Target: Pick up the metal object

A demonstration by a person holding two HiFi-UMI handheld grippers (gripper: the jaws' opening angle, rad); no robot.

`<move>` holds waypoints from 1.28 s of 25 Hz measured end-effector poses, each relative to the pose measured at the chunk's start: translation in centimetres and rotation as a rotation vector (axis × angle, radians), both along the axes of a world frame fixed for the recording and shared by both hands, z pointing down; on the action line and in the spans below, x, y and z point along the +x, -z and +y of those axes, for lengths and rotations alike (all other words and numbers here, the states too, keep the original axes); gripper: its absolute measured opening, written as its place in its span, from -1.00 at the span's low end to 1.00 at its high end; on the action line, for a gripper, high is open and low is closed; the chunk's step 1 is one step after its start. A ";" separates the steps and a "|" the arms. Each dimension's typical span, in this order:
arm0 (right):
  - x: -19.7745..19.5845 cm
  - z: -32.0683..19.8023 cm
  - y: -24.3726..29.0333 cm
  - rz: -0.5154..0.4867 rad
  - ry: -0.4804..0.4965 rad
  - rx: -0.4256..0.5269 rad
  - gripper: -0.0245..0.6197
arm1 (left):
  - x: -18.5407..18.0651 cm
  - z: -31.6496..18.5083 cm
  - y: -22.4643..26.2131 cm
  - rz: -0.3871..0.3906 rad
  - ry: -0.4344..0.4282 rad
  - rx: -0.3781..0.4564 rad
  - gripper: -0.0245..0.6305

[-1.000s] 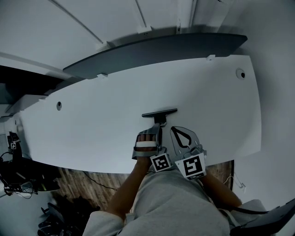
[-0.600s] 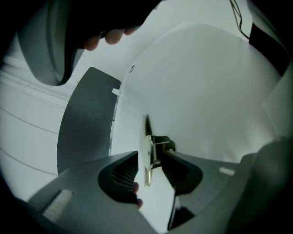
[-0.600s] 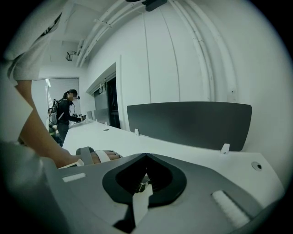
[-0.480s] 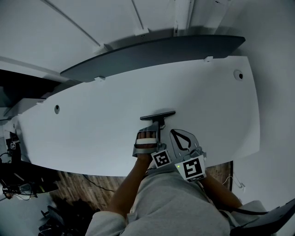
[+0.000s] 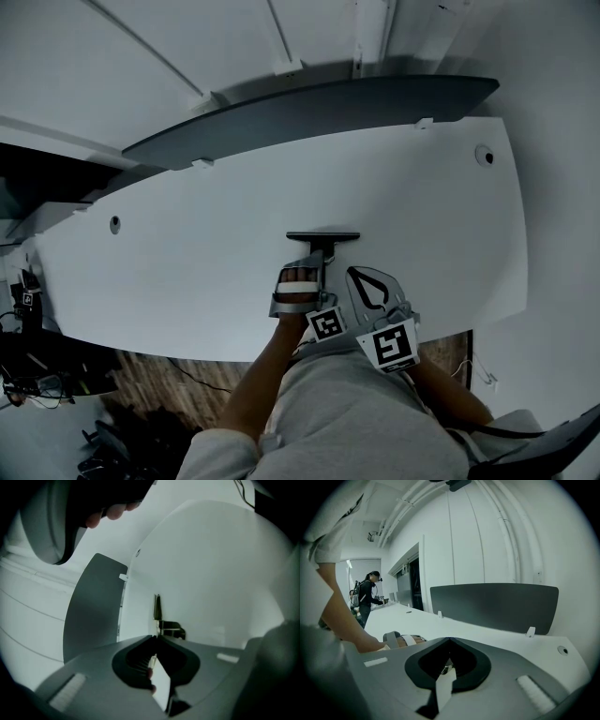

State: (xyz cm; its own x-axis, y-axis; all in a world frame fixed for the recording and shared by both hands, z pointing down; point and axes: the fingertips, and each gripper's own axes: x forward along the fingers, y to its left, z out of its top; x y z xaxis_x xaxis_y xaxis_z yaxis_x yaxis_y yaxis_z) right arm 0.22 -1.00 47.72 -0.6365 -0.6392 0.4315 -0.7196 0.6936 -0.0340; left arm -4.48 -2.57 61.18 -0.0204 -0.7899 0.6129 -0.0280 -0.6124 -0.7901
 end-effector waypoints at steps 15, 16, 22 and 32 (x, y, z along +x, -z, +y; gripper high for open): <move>0.1 -0.9 1.1 -0.050 -0.029 -0.019 -0.92 | -0.8 -0.4 8.9 0.454 0.149 0.062 -0.88; 0.0 -1.0 1.4 -0.058 -0.032 -0.017 -0.92 | -0.7 -0.1 10.0 0.513 0.159 0.068 -0.88; -0.2 -2.3 4.1 -0.139 -0.082 -0.018 -0.92 | -1.6 1.0 14.2 0.850 0.308 0.113 -0.88; -0.7 -2.5 7.2 -0.256 -0.053 -0.008 -0.69 | -0.4 1.1 18.9 1.196 0.191 0.054 -0.88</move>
State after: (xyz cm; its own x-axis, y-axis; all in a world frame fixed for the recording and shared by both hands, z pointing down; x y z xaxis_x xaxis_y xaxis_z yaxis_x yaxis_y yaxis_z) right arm -0.43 -3.45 40.56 -0.6913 -0.6718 0.2661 -0.7222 0.6540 -0.2253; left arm -4.86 -1.50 42.25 0.4174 -0.8609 0.2907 -0.8439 -0.4859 -0.2272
